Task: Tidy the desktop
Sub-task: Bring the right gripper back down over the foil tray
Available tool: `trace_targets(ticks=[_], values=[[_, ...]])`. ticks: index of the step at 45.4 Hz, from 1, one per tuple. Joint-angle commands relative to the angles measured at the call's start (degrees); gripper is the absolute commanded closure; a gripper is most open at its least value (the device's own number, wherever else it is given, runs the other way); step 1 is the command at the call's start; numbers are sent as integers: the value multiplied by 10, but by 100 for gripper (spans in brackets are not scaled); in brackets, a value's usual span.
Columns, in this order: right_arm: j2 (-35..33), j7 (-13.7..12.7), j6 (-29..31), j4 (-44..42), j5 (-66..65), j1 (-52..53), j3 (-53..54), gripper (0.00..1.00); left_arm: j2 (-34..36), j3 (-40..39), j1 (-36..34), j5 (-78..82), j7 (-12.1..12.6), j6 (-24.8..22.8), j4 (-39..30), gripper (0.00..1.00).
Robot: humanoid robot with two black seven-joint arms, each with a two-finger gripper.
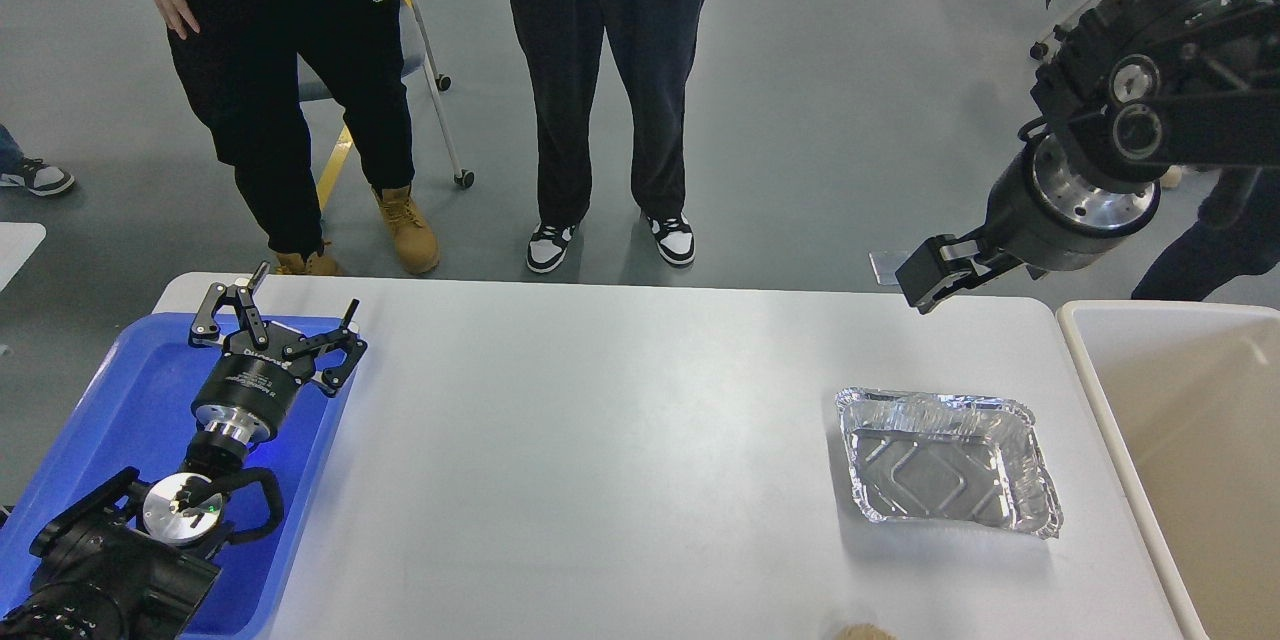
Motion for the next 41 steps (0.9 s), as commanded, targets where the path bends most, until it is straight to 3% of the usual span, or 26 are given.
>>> trace_targets(ticks=[1, 26, 41], values=[[10, -1, 3, 1, 44, -17, -16, 0, 0, 0, -1, 0, 0, 0, 0, 0], [57, -1, 18, -9, 106, -77, -18, 0, 0, 0, 0, 0, 0, 0, 0, 0], [27, -1, 35, -32, 107, -103, -46, 0, 0, 0, 0, 0, 0, 0, 0, 0]])
